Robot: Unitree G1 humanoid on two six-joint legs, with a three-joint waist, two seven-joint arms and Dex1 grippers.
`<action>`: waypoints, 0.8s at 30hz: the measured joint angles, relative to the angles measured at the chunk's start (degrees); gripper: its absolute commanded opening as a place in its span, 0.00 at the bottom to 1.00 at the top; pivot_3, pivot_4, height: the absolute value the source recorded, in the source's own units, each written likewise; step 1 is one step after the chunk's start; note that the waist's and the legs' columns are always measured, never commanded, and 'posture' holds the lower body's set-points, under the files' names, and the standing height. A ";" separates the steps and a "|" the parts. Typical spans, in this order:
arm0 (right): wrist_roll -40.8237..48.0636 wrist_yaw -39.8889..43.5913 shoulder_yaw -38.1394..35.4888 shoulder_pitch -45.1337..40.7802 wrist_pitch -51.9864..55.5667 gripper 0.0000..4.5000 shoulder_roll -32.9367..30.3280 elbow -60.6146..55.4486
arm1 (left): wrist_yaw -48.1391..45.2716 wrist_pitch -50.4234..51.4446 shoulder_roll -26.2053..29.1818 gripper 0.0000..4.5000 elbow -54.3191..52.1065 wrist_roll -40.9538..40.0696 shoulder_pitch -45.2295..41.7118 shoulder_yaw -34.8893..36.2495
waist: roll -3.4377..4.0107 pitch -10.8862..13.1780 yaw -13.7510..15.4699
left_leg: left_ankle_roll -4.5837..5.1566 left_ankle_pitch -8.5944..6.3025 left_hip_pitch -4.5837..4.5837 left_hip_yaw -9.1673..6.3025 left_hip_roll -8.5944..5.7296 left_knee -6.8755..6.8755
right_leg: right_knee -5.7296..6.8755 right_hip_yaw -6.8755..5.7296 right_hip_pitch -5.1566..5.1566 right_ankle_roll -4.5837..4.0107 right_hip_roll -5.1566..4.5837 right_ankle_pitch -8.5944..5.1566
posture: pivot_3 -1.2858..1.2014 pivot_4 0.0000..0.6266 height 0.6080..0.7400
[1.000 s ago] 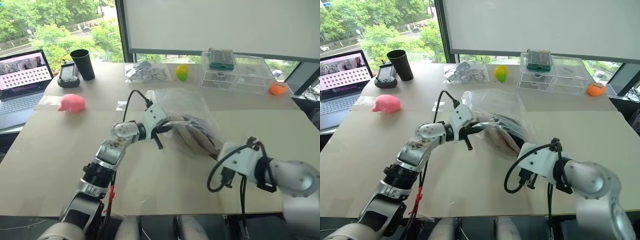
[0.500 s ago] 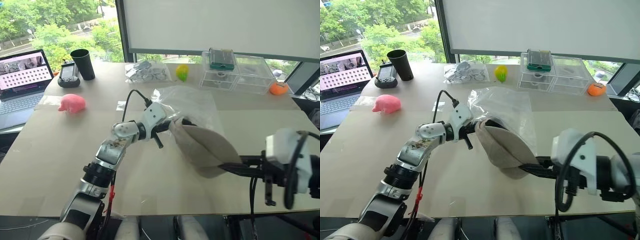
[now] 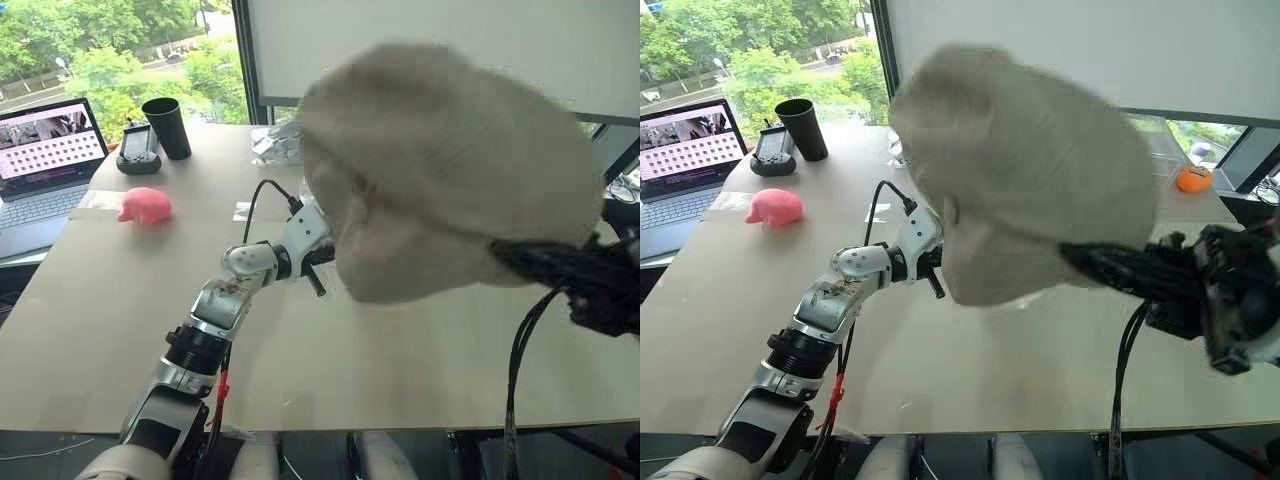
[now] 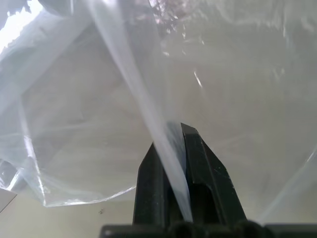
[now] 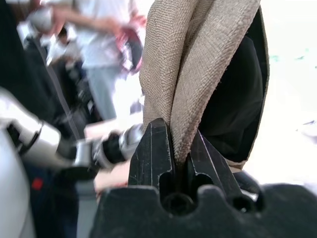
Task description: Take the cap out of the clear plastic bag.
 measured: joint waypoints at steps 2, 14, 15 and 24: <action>4.64 -2.88 0.80 0.66 -3.32 0.02 0.18 0.58 | 0.00 0.01 -0.01 0.00 0.00 -0.01 0.00 0.00 | 0.00 0.00 -0.11 | 0.00 0.00 0.00 0.00 0.01 0.00 | 0.00 0.01 -0.01 0.00 0.01 0.00 | 0.52 0.24 1.00; 5.46 -46.01 24.04 -10.52 -28.30 0.02 24.20 11.21 | 0.02 0.11 0.32 0.00 0.04 0.00 0.16 0.03 | 0.09 -0.04 -0.88 | 0.01 0.01 -0.10 0.02 0.04 -0.06 | -0.01 0.09 -0.18 -0.30 0.05 0.23 | 0.52 0.24 1.00; 5.16 -50.50 26.02 -10.94 -30.14 0.02 26.99 12.60 | 0.00 0.11 0.26 0.00 -0.01 -0.02 0.20 0.00 | 0.20 -0.03 -0.87 | 0.01 0.01 -0.22 0.03 0.01 -0.08 | 0.00 0.10 -0.28 -0.32 0.01 0.24 | 0.52 0.24 1.00; -0.60 -75.66 38.16 -8.97 -36.90 0.02 48.23 21.30 | 0.25 0.11 0.56 0.00 0.01 -0.01 0.22 0.07 | 0.23 -0.05 -1.40 | 0.01 0.01 -0.36 -0.03 0.06 -0.07 | -0.02 0.00 -0.35 -0.37 0.00 0.27 | 0.52 0.24 1.00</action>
